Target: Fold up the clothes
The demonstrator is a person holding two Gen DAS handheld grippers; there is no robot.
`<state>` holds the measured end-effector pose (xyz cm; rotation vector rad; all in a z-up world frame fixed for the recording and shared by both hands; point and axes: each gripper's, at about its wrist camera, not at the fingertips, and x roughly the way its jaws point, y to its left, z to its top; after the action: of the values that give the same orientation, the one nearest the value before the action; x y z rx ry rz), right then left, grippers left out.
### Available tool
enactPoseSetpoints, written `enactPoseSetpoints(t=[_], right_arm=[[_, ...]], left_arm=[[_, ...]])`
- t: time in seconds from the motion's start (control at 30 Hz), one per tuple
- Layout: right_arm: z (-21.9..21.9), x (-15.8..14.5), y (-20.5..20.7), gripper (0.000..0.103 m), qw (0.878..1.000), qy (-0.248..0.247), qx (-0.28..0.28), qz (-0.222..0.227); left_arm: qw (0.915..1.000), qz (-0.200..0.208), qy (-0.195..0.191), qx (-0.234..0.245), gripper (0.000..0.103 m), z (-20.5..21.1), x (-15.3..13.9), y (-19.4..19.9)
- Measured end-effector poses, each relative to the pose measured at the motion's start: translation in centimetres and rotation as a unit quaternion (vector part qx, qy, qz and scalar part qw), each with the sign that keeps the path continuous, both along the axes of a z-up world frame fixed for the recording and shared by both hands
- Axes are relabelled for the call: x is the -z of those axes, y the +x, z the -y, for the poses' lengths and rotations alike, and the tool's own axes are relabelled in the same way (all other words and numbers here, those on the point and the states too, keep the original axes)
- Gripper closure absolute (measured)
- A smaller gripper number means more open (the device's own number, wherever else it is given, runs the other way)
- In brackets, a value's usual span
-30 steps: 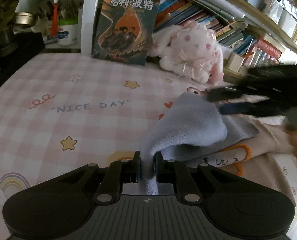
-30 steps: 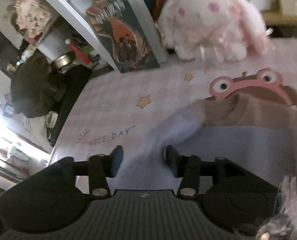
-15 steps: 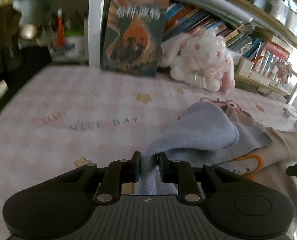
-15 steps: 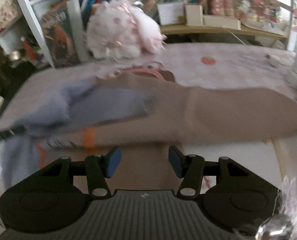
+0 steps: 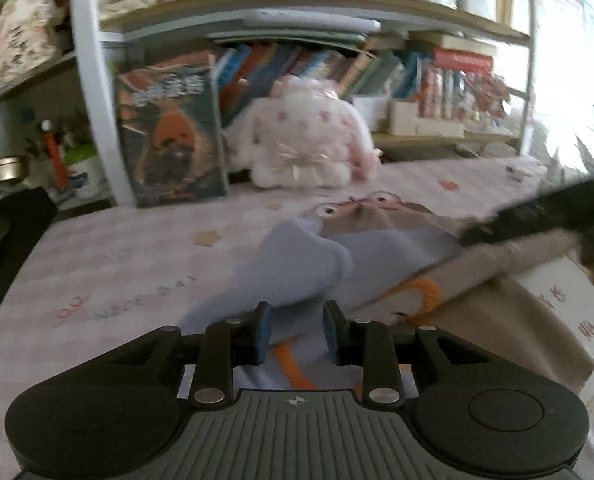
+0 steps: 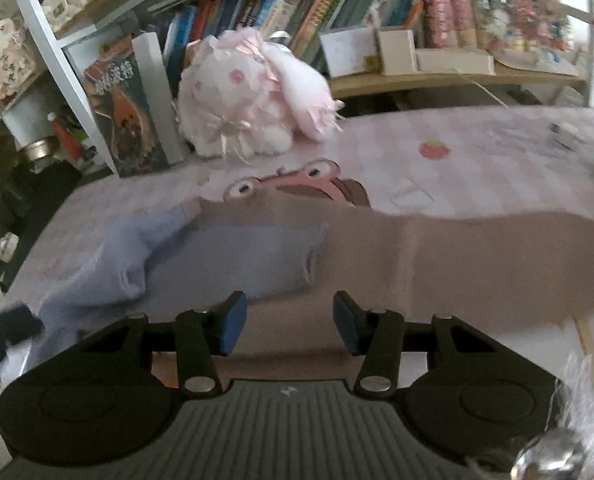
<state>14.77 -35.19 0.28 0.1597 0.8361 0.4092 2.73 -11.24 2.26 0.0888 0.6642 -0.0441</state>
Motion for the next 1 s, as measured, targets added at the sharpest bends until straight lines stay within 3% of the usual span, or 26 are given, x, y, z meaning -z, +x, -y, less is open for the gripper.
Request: enactPoseSetpoints(t=[0.17,0.23,0.27,0.3,0.37,0.47,0.57,0.73,1.0], right_arm=[[-1.9,2.1,3.8,0.058,0.999,-0.007,-0.026,-0.046],[-2.7,2.8,4.7,0.075,0.998,-0.009,-0.036,-0.056],[-3.2,3.0,5.1,0.092,0.997,-0.012,-0.045,-0.063],[-3.6,2.9,5.3,0.098,0.996,-0.010,-0.048,-0.070],[-4.2,2.1,5.5,0.098,0.996,0.012,-0.054,-0.075],[-5.8,-0.4,5.0,0.098,0.991,0.076,-0.084,-0.065],[-8.5,-3.2,4.2,0.098,0.982,0.128,-0.129,-0.050],[-16.2,-7.0,3.5,0.098,0.963,0.153,-0.220,-0.039],[-28.2,-9.8,2.6,0.098,0.942,0.168,-0.289,-0.017]], left_arm=[[0.9997,-0.011,0.018,-0.011,0.074,0.2,0.6,-1.2],[0.9995,-0.017,0.017,-0.023,0.074,-0.3,0.7,-1.7],[0.9993,-0.019,0.016,-0.028,0.074,-0.5,0.8,-2.0],[0.9991,-0.018,0.018,-0.033,0.074,-0.7,0.7,-2.2],[0.9988,-0.014,0.023,-0.040,0.074,-1.1,0.6,-2.6],[0.9987,-0.004,0.028,-0.042,0.060,-1.4,0.4,-2.9],[0.9988,0.004,0.030,-0.040,0.060,-1.7,0.3,-3.1],[0.9981,0.008,0.032,-0.052,0.060,-2.9,0.3,-4.1],[0.9930,-0.002,0.021,-0.116,0.060,-8.0,0.2,-7.7]])
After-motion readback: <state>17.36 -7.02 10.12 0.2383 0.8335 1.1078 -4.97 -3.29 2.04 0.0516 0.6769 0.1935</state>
